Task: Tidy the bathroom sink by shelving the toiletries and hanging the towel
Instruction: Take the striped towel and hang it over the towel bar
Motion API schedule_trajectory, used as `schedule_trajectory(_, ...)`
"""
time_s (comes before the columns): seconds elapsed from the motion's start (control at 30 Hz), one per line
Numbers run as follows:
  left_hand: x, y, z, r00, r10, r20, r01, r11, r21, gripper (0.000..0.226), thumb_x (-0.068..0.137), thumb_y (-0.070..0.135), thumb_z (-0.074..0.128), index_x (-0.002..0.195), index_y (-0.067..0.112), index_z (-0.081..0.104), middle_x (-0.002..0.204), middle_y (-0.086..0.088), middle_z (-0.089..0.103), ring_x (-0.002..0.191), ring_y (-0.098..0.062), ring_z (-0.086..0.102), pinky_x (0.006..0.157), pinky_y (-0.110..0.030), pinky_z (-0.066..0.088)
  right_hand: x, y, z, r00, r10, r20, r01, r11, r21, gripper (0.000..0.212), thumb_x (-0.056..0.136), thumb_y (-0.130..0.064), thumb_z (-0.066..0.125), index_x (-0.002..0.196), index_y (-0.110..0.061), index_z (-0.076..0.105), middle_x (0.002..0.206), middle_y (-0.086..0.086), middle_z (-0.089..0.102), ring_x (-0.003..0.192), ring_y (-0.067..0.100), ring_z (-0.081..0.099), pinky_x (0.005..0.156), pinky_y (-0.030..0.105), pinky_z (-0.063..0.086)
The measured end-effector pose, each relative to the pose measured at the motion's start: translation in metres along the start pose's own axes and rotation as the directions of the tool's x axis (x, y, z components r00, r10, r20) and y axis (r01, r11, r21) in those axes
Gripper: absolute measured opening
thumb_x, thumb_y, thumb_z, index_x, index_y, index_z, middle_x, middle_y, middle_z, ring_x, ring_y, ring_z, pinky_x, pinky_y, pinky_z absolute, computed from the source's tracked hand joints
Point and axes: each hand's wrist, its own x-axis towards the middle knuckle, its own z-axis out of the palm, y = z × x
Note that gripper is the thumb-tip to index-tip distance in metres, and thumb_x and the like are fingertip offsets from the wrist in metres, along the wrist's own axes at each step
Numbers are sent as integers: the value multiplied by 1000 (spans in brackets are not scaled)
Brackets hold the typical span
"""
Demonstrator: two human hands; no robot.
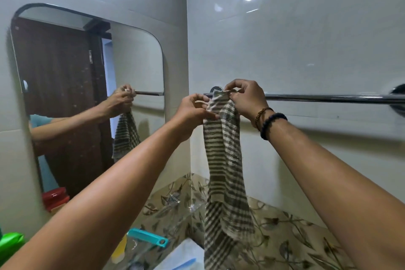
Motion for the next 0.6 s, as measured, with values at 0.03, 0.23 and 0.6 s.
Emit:
schedule_trajectory(0.03, -1, 3, 2, 1000, 2, -4, -2, 999, 38, 48, 68, -25, 70, 102, 4, 53, 69, -5, 60, 63, -19, 61, 56, -31, 51, -1, -1, -4, 1000, -11, -7, 11, 999, -35, 26, 83, -4, 61, 74, -25, 71, 69, -17, 63, 61, 2, 56, 53, 15, 41)
schedule_trajectory(0.23, -3, 15, 23, 985, 167, 41, -172, 963, 206, 30, 70, -19, 74, 89, 3, 65, 74, -11, 66, 62, -15, 64, 62, -28, 59, -7, -9, -31, 938, 79, 338, -44, 993, -110, 25, 65, -30, 87, 86, -21, 75, 68, -6, 63, 59, 11, 52, 49, 23, 39)
schedule_trajectory(0.6, 4, -5, 22, 997, 41, 61, -71, 770, 634, 15, 71, 2, 76, 68, 15, 70, 79, -11, 70, 80, -30, 69, 67, -39, 61, 0, -25, -73, 991, -84, -105, 39, 927, -372, 21, 71, -33, 85, 83, -16, 81, 85, -1, 78, 71, 5, 63, 72, 16, 48)
